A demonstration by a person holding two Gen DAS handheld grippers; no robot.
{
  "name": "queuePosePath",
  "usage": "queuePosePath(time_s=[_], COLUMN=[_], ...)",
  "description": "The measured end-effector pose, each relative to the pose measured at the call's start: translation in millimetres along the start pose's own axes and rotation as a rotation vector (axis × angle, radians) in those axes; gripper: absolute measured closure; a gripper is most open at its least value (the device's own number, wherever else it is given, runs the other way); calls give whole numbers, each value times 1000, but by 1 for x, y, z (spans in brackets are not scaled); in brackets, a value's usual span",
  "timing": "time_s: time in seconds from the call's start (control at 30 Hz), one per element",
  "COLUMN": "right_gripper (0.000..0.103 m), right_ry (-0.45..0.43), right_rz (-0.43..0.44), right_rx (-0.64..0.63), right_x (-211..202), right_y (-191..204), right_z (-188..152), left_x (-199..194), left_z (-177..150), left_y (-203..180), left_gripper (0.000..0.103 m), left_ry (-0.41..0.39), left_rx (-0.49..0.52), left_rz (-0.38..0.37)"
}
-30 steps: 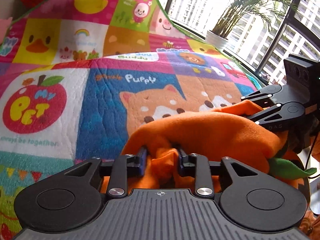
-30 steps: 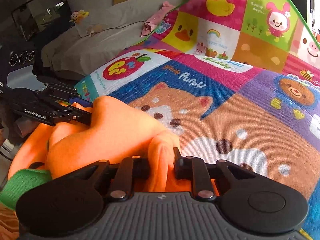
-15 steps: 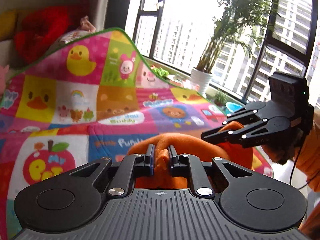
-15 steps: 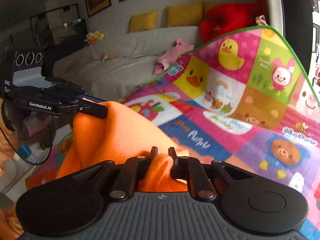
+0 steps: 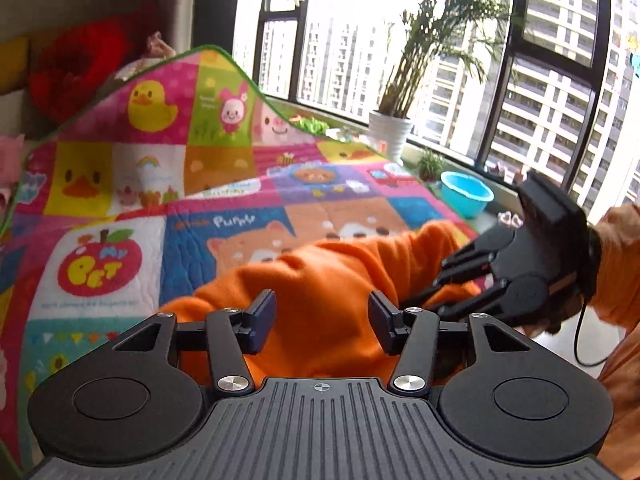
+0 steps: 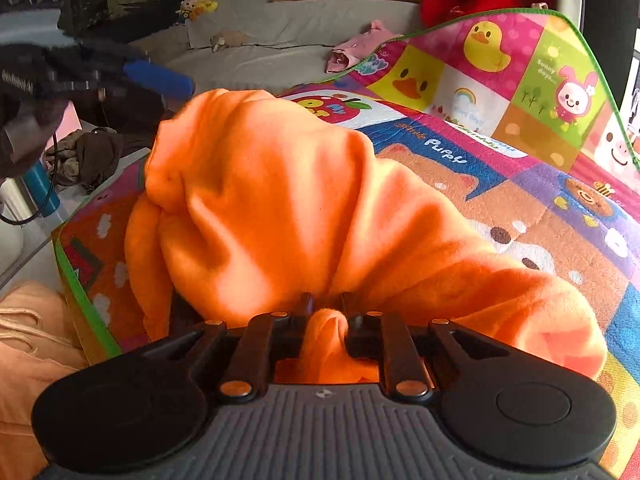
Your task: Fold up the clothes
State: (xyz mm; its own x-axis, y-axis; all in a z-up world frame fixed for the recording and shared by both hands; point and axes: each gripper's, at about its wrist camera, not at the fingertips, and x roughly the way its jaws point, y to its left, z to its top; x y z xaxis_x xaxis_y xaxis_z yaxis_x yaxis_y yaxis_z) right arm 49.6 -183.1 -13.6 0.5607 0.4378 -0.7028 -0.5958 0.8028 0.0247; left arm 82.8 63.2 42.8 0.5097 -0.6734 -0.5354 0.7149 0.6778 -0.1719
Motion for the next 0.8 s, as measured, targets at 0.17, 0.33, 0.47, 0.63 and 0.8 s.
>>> queuePosePath(time_s=[0.17, 0.33, 0.47, 0.63, 0.8], right_gripper=[84, 50, 43, 39, 31], right_ry=[-8, -147, -218, -15, -11], right_rz=[1, -24, -87, -118, -177], right_rx=[-1, 12, 46, 32, -37], right_x=[-14, -60, -67, -7, 6], right_y=[4, -7, -21, -14, 4], right_z=[2, 21, 36, 6, -20], left_x=[29, 85, 84, 83, 81], left_z=[4, -54, -65, -66, -66], left_y=[-8, -19, -24, -20, -18], left_gripper=[44, 47, 47, 45, 43], left_ry=[9, 236, 237, 232, 230], left_rx=[-72, -68, -54, -70, -82], left_rz=[-53, -19, -4, -9, -14])
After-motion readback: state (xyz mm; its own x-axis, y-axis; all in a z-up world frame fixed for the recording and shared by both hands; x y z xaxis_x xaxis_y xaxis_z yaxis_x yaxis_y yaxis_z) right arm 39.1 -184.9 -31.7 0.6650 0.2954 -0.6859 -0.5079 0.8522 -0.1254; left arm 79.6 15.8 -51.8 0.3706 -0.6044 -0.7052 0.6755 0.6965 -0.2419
